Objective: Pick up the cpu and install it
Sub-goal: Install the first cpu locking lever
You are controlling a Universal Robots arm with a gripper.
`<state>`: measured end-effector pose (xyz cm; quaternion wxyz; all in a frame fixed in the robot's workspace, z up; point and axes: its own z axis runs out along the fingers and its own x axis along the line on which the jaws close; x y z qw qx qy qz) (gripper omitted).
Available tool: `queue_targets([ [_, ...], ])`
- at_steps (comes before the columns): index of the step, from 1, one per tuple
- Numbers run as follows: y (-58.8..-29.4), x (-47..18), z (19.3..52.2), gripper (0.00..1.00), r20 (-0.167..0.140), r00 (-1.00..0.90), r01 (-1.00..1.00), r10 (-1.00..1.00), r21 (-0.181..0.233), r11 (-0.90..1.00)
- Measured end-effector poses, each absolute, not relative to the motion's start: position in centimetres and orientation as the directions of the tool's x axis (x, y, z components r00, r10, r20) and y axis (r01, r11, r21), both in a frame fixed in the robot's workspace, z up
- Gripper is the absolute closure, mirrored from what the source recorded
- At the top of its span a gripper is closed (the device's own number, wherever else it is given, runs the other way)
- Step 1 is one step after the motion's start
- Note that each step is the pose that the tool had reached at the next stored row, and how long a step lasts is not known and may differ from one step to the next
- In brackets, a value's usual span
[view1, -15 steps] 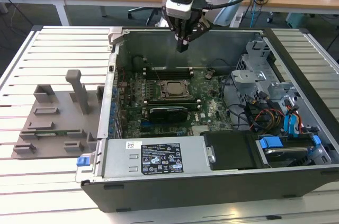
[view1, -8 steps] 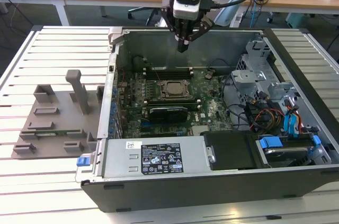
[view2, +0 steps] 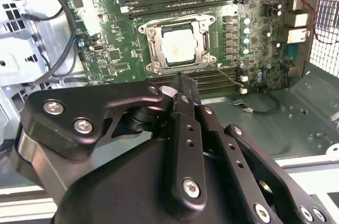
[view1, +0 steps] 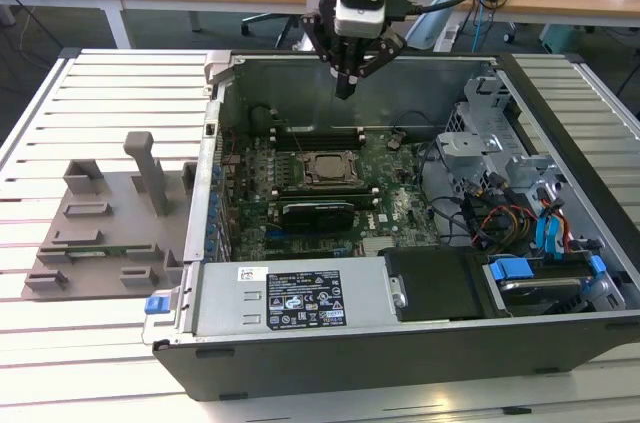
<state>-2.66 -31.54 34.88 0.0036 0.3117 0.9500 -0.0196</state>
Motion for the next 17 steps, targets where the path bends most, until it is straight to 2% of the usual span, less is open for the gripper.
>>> queue_targets([
  [17,-31.54,-2.66,34.88,0.89,-0.019,-0.897,0.443,0.442,-0.035,0.896],
])
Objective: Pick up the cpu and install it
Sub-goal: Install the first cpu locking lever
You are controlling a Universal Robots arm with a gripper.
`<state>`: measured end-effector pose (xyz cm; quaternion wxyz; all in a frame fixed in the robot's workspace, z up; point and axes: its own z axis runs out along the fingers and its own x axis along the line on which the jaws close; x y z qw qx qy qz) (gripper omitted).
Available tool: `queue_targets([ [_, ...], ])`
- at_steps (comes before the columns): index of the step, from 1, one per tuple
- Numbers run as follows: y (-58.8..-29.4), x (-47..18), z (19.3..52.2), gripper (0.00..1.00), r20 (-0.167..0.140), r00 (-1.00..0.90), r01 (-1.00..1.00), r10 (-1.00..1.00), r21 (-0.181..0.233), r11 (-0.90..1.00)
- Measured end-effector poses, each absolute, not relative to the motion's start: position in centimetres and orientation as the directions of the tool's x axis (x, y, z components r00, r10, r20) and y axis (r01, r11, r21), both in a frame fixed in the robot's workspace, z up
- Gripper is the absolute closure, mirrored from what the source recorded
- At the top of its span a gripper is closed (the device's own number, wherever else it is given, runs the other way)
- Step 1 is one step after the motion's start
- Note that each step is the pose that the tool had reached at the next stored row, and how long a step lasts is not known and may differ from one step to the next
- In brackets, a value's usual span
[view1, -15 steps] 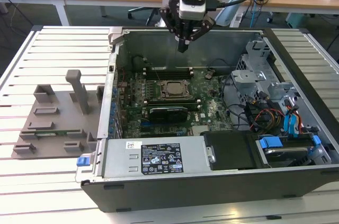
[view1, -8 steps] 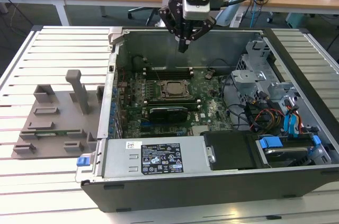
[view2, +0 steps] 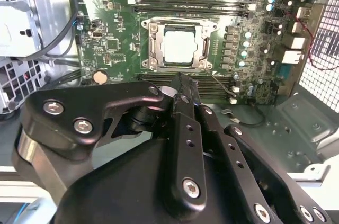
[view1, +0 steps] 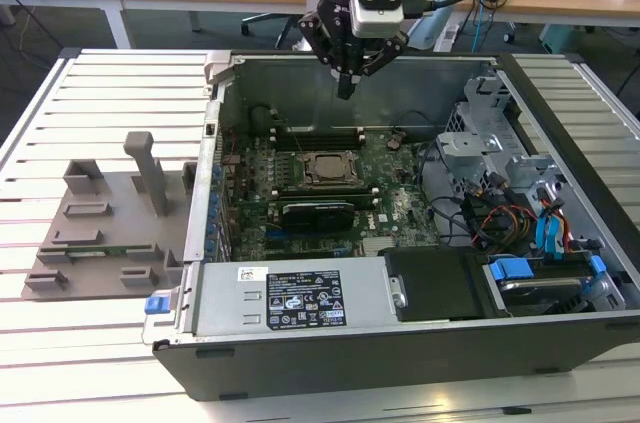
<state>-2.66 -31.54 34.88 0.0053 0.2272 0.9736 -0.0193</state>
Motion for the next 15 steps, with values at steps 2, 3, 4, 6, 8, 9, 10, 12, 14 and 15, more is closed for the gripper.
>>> queue_targets([
  [2,-31.54,-2.66,34.88,0.89,-0.019,-0.902,0.432,0.431,-0.035,0.901],
  [3,-31.54,-2.66,34.88,0.89,-0.019,-0.905,0.426,0.425,-0.035,0.904],
  [4,-31.54,-2.66,34.88,0.89,-0.019,-0.907,0.421,0.421,-0.035,0.906],
  [6,-31.54,-2.66,34.88,0.89,-0.019,-0.911,0.411,0.411,-0.035,0.911],
  [8,-31.54,-2.66,34.88,0.89,-0.019,-0.916,0.400,0.400,-0.035,0.916],
  [9,-31.54,-2.66,34.88,0.89,-0.019,-0.921,0.390,0.390,-0.035,0.920],
  [10,-31.54,-2.66,34.88,0.89,-0.019,-0.926,0.378,0.377,-0.035,0.925],
  [12,-31.54,-2.66,34.88,0.89,-0.019,-0.934,0.358,0.358,-0.035,0.933],
  [14,-31.54,-2.66,34.88,0.89,-0.019,-0.942,0.334,0.334,-0.035,0.942],
  [15,-31.54,-2.66,34.88,0.89,-0.019,-0.948,0.319,0.318,-0.035,0.947],
])
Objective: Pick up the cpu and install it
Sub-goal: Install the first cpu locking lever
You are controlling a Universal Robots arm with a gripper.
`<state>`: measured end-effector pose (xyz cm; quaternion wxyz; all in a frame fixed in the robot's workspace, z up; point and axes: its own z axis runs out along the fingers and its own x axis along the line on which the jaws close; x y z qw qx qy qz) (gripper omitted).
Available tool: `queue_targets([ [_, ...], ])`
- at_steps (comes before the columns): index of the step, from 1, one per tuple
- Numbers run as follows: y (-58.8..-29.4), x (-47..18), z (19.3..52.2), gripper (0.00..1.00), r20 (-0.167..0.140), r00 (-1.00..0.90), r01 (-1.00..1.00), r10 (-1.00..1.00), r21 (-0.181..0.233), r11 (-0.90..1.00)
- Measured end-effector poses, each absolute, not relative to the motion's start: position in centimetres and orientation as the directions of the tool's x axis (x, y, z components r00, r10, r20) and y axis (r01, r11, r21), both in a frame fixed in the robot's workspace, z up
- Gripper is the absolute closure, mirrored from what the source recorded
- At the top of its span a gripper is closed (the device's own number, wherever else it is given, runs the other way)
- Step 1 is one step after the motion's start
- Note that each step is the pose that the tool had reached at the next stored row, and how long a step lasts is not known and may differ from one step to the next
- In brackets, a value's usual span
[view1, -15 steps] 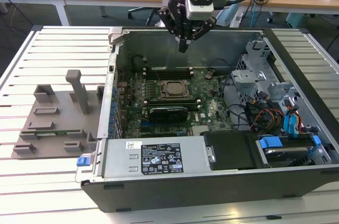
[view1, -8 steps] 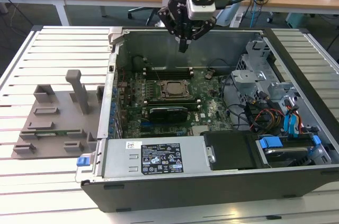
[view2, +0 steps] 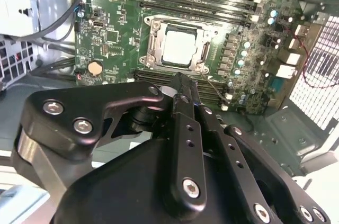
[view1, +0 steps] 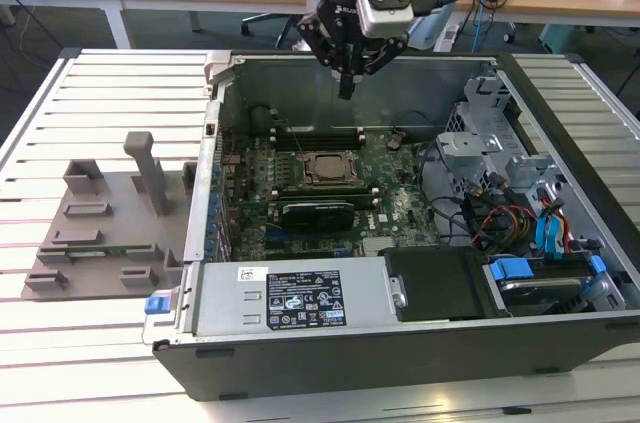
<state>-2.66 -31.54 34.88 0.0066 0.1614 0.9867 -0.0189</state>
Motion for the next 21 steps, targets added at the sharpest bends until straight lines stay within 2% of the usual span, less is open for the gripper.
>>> queue_targets([
  [3,-31.5,-2.7,34.9,0.89,-0.013,-0.961,0.277,0.277,-0.014,0.961],
  [13,-31.5,-2.7,34.8,0.89,-0.012,-0.999,-0.042,-0.042,-0.010,0.999],
  [21,-31.5,-4.0,34.8,0.89,-0.012,-0.998,-0.066,-0.066,-0.010,0.998],
])
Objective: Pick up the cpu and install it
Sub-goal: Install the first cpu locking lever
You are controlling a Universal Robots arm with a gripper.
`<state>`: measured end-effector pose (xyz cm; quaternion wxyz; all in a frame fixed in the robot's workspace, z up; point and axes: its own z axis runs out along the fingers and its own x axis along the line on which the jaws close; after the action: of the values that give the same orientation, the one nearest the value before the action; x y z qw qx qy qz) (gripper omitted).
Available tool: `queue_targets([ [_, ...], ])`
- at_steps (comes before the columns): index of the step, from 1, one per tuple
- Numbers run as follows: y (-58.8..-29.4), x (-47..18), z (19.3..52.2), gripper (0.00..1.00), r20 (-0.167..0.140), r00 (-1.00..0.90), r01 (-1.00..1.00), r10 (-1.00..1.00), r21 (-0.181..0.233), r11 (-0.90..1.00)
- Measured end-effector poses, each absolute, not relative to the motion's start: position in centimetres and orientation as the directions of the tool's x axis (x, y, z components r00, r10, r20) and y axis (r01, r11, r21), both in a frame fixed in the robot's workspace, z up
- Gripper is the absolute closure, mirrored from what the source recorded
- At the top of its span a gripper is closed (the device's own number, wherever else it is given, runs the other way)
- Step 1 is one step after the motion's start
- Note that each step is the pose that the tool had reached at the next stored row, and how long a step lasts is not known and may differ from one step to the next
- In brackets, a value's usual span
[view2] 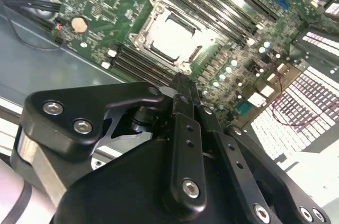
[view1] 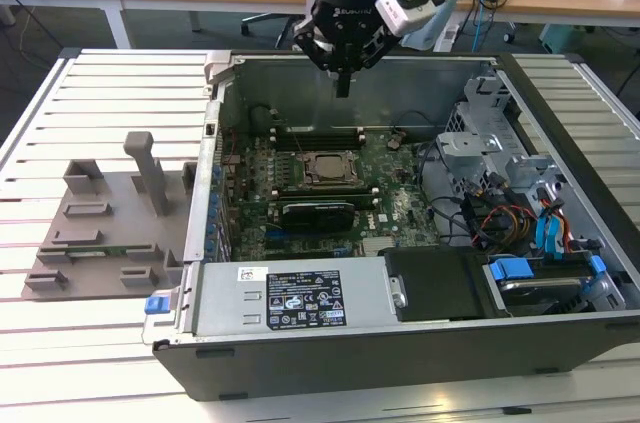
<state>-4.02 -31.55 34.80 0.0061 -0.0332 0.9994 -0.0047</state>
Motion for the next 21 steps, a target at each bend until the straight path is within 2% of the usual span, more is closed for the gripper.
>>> queue_targets([
  [14,-31.5,-10.4,34.7,0.89,-0.012,-0.998,-0.066,-0.066,-0.010,0.998],
  [21,-30.8,-11.0,33.1,0.89,-0.012,-0.998,-0.066,-0.066,-0.010,0.998],
])
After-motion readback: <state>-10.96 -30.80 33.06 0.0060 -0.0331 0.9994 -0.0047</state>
